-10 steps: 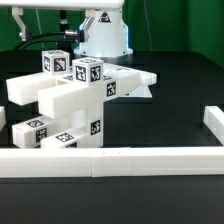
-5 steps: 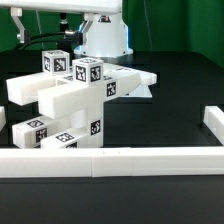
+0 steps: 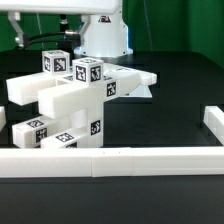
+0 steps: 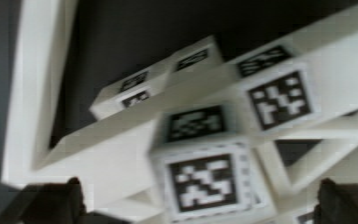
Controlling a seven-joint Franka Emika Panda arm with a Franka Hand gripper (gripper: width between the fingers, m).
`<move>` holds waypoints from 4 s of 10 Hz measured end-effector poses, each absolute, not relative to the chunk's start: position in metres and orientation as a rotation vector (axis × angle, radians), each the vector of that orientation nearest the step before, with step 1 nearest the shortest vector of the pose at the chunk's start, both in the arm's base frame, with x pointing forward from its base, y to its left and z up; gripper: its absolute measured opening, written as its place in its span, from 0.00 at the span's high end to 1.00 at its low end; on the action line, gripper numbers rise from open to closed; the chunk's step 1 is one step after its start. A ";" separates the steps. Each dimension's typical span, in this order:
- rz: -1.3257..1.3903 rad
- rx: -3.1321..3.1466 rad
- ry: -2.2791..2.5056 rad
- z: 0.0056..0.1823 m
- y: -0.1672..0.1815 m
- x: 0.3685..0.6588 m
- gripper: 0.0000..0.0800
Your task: Assemble chair
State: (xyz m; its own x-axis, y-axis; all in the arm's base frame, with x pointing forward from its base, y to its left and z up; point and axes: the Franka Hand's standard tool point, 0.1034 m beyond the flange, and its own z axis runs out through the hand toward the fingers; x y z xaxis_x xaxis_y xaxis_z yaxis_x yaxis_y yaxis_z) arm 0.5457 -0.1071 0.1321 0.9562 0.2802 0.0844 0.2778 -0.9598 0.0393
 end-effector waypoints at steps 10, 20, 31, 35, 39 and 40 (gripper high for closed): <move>0.067 3.107 0.347 0.120 -0.108 0.536 0.19; 0.065 3.107 0.304 0.117 -0.115 0.533 0.64; 0.111 3.093 -0.117 0.115 -0.114 0.533 0.64; 0.127 3.085 -0.255 0.116 -0.116 0.533 0.64; 0.205 2.990 -0.991 0.116 -0.115 0.533 0.64; 0.205 2.969 -1.074 0.116 -0.114 0.533 0.64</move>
Offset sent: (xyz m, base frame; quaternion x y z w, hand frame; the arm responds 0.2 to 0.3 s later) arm 0.0021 0.0076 0.0054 0.0107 -0.0501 0.0732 0.9960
